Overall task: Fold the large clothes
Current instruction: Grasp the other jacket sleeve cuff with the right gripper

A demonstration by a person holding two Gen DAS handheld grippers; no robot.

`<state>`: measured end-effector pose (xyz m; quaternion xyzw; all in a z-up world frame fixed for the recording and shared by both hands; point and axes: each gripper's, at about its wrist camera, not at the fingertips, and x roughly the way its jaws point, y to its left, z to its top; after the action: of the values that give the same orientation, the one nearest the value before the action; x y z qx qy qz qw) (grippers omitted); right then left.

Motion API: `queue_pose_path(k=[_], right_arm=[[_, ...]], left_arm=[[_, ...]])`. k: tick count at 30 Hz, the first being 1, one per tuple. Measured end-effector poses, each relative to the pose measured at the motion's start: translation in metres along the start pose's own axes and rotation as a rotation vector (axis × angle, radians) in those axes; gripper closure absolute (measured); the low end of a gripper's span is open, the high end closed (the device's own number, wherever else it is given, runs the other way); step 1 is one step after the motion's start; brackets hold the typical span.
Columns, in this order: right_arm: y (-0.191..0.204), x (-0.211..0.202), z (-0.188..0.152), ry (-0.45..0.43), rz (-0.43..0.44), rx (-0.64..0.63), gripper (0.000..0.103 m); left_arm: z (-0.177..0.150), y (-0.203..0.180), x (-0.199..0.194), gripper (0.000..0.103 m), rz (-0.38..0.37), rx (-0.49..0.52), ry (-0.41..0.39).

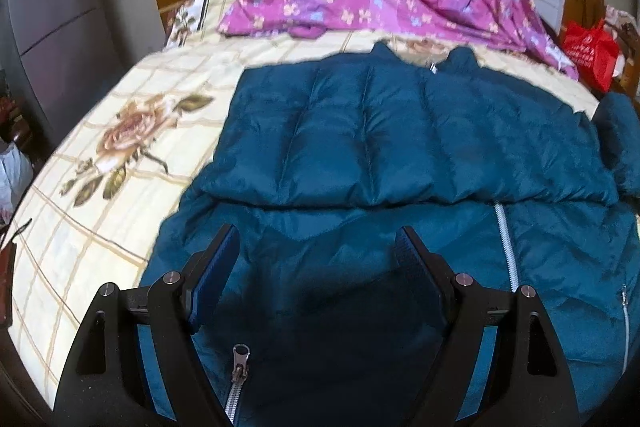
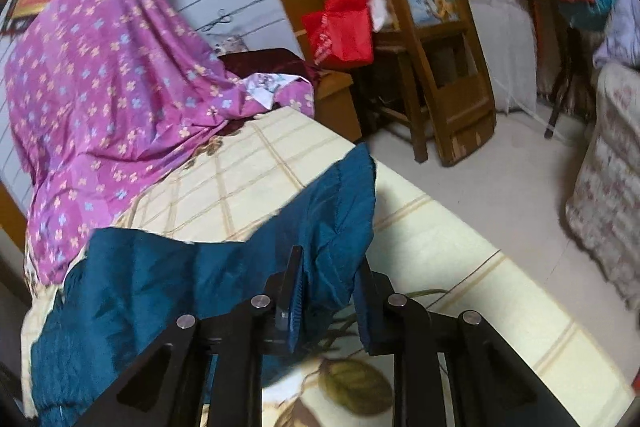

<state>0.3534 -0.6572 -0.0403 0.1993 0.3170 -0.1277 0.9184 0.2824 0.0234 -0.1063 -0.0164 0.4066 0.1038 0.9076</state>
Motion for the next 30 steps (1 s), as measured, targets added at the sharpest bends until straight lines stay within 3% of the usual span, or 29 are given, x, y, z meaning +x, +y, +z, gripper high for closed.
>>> queue_pose_path(k=[6,13,16,20,22,24,27,30], right_arm=[[0.054,-0.054,0.008,-0.04,0.065,-0.089,0.091],[0.159,-0.102,-0.007,-0.054,0.216,-0.249,0.095],[0.179,-0.102,-0.022,-0.043,0.192,-0.275,0.095],[0.135,-0.095,-0.033,-0.014,0.061,-0.183,0.093],[0.084,-0.093,-0.039,0.018,0.013,-0.076,0.082],[0.046,-0.091,-0.041,0.034,-0.03,0.0,0.056],[-0.015,-0.088,-0.041,0.024,-0.069,0.17,0.039],[-0.056,-0.062,-0.044,0.096,-0.049,0.331,0.038]], left_arm=[[0.0,0.004,0.013,0.023,0.003,-0.023,0.06],[0.0,0.007,0.028,0.023,0.022,-0.019,0.128],[-0.001,0.008,0.033,0.023,-0.003,-0.024,0.159],[-0.001,0.005,0.028,0.023,-0.04,-0.012,0.161],[-0.001,0.003,0.027,0.023,-0.05,-0.013,0.164],[0.0,0.0,0.026,0.023,-0.057,-0.009,0.16],[-0.002,-0.005,0.025,0.023,-0.048,0.013,0.152],[-0.003,-0.009,0.029,0.023,-0.031,0.031,0.154]])
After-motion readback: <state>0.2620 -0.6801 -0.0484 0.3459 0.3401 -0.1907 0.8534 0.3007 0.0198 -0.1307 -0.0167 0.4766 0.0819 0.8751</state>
